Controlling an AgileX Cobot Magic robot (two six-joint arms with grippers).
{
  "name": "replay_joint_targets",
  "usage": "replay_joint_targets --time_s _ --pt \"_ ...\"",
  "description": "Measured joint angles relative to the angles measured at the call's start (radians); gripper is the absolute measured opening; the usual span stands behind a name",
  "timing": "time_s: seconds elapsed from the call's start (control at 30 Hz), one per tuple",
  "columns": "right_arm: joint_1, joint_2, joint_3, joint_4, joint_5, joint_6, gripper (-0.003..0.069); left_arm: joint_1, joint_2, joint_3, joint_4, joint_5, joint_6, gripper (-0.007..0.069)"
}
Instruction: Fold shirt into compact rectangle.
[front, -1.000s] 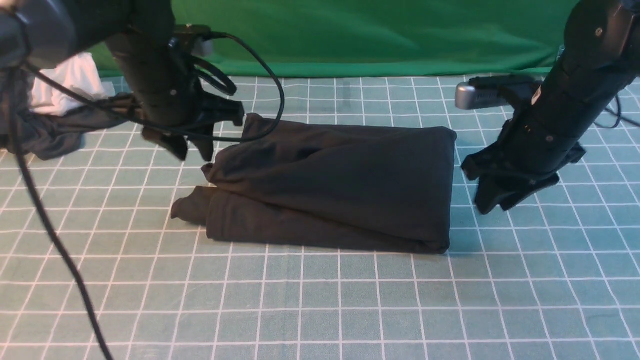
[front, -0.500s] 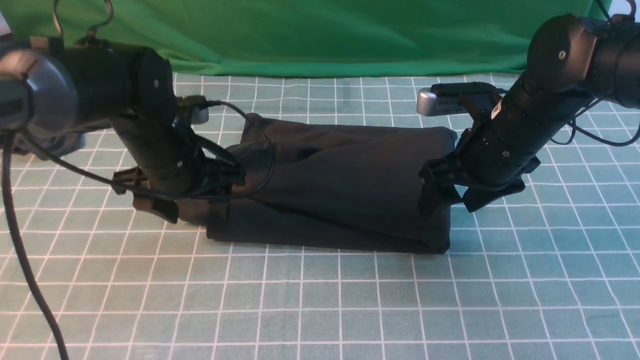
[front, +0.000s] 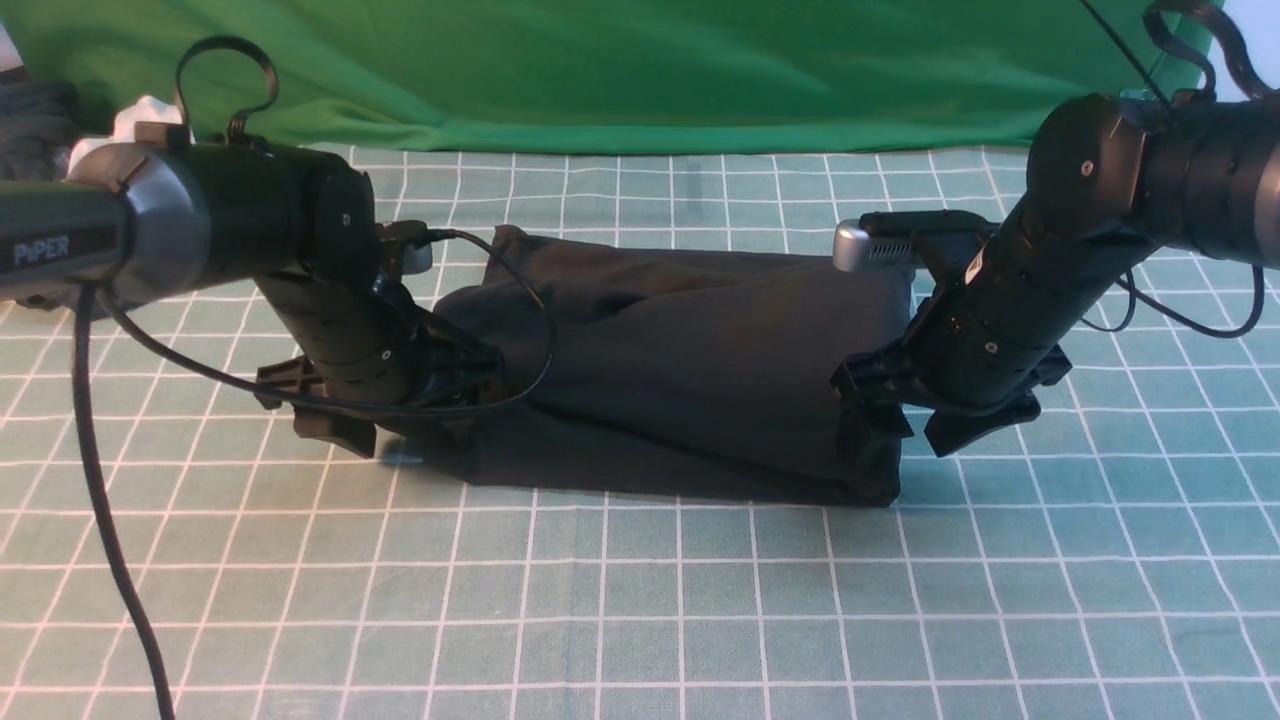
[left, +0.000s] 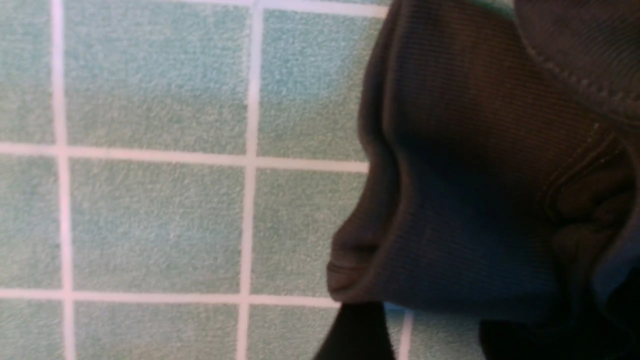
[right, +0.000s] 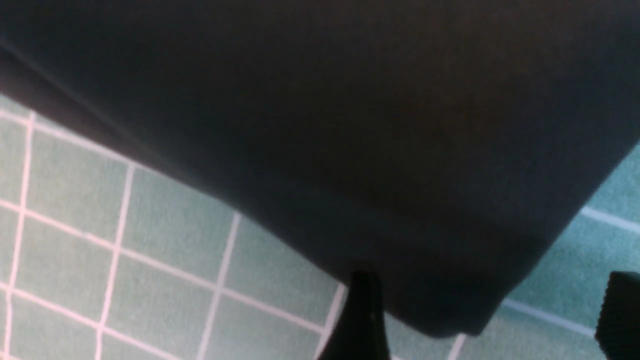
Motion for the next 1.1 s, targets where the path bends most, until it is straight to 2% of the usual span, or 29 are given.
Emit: replay_joint_targets --time_s 0.1,0.13,0.23,0.27,0.3,0.33,0.37,0.47,0.7,0.93,1.03,1.1 --pt "0.0 0.005 0.0 0.004 -0.005 0.002 0.054 0.001 0.007 0.0 -0.058 -0.013 0.049 0.0431" --pt "0.0 0.005 0.0 0.01 -0.006 0.004 0.0509 0.002 0.008 0.0 -0.089 -0.021 0.071 0.0382" --pt "0.008 0.005 0.0 0.015 -0.017 0.005 0.0372 0.002 0.011 0.0 -0.174 -0.033 0.13 0.0202" --pt "0.009 0.005 0.0 0.015 -0.017 0.005 0.0372 0.002 0.011 0.0 -0.179 -0.034 0.133 0.019" --pt "0.012 0.005 0.0 0.018 -0.021 0.004 0.0286 0.002 0.011 0.0 -0.205 -0.035 0.156 0.0118" --pt "0.013 0.005 0.0 0.018 -0.021 0.0 0.0195 0.002 0.011 0.0 -0.219 -0.032 0.173 0.0092" --pt "0.013 0.005 0.0 0.018 -0.02 -0.003 0.0143 0.002 0.011 0.0 -0.225 -0.028 0.178 0.0093" --pt "0.013 0.005 0.0 0.018 0.004 -0.025 0.0041 0.002 0.009 0.0 -0.226 -0.007 0.182 0.0094" --pt "0.013 -0.024 0.042 0.021 0.087 -0.054 0.0011 0.001 -0.042 0.023 -0.227 0.13 0.207 0.0094" --pt "0.018 -0.218 0.287 0.019 0.003 -0.054 0.0012 -0.015 -0.152 0.17 -0.231 0.143 0.213 0.0094" --pt "0.017 -0.272 0.297 0.019 -0.019 -0.054 0.0055 -0.018 -0.16 0.193 -0.229 0.115 0.215 0.0094" --pt "0.017 -0.278 0.274 0.02 -0.028 -0.054 0.014 -0.018 -0.16 0.195 -0.226 0.108 0.218 0.0094"
